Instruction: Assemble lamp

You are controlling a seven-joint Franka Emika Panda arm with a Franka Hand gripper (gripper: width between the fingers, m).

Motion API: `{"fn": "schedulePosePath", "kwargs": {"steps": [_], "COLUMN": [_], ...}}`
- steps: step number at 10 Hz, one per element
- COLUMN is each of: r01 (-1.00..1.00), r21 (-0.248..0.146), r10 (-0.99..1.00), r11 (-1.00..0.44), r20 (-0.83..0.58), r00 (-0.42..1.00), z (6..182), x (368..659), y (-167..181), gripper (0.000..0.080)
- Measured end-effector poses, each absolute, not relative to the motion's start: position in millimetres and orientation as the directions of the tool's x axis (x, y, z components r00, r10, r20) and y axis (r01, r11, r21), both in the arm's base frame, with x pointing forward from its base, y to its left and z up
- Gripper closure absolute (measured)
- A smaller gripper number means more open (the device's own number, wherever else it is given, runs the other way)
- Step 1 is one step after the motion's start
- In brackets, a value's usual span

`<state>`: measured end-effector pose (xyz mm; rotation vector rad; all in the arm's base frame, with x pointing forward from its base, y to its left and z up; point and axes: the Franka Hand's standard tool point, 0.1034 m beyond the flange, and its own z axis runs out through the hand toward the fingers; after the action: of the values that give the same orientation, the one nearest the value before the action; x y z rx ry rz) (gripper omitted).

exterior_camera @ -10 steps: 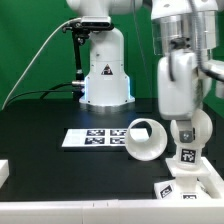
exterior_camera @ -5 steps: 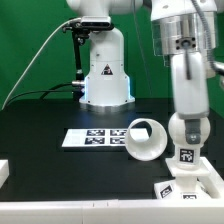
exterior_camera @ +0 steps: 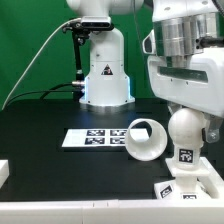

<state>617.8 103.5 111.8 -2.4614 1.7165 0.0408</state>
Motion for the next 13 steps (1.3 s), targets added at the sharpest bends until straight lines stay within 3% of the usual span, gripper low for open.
{"fn": "schedulePosePath", "kwargs": {"steps": [1, 2, 4, 7, 10, 13], "r01": [-0.892, -0.747, -0.569, -0.374, -0.001, 0.085], "r21": [-0.106, -0.101, -0.144, -0.097, 0.019, 0.031], "r10": [-0.890, -0.748, -0.583, -0.384, 0.001, 0.088], "r11": [-0.440, -0.658, -0.810, -0.922, -1.000, -0.996], "r20": [-0.084, -0.025, 0.092, 0.110, 0.131, 0.130], "r00": [0.448, 0.663, 0.807, 0.917, 0.991, 0.988], "z": [112.5, 115.9, 120.4, 115.9, 107.7, 108.7], "x": [618.2, 621.1, 629.6, 625.0, 615.9, 616.4], "y": [103.0, 101.9, 99.9, 96.0, 103.3, 102.5], "gripper": [0.0101, 0.0101, 0.0101, 0.0101, 0.0101, 0.0101]}}
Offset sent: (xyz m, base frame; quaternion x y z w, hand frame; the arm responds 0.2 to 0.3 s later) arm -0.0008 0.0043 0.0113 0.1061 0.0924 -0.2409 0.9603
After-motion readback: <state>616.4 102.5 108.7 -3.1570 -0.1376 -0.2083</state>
